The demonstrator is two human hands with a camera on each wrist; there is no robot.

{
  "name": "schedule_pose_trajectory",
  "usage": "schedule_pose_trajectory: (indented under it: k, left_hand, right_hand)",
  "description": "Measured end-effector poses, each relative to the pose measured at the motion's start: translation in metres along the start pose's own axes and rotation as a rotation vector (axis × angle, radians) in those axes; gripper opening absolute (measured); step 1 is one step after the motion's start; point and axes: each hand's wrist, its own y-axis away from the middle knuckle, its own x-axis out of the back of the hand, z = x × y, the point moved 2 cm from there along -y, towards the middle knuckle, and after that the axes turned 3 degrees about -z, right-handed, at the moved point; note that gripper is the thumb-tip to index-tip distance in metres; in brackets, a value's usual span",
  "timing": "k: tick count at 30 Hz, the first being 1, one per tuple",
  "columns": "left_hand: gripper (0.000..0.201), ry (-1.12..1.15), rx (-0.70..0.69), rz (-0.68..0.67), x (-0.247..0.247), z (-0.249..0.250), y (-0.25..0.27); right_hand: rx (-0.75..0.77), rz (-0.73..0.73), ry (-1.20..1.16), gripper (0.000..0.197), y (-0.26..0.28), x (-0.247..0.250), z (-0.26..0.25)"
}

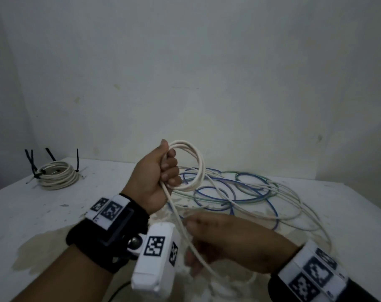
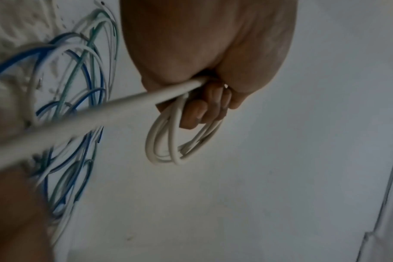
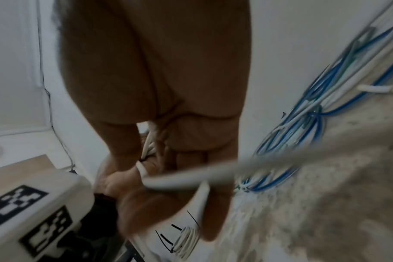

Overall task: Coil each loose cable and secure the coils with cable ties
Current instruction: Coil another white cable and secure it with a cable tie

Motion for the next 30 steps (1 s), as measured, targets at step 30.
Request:
schedule_pose_trajectory:
  k: [30]
  left_hand:
    - [0.035, -0.524, 0.363, -0.142, 0.0, -0.048, 0.031]
  right_hand:
    - [0.552, 0.757, 0.643, 0.02, 0.017, 0.072, -0.047]
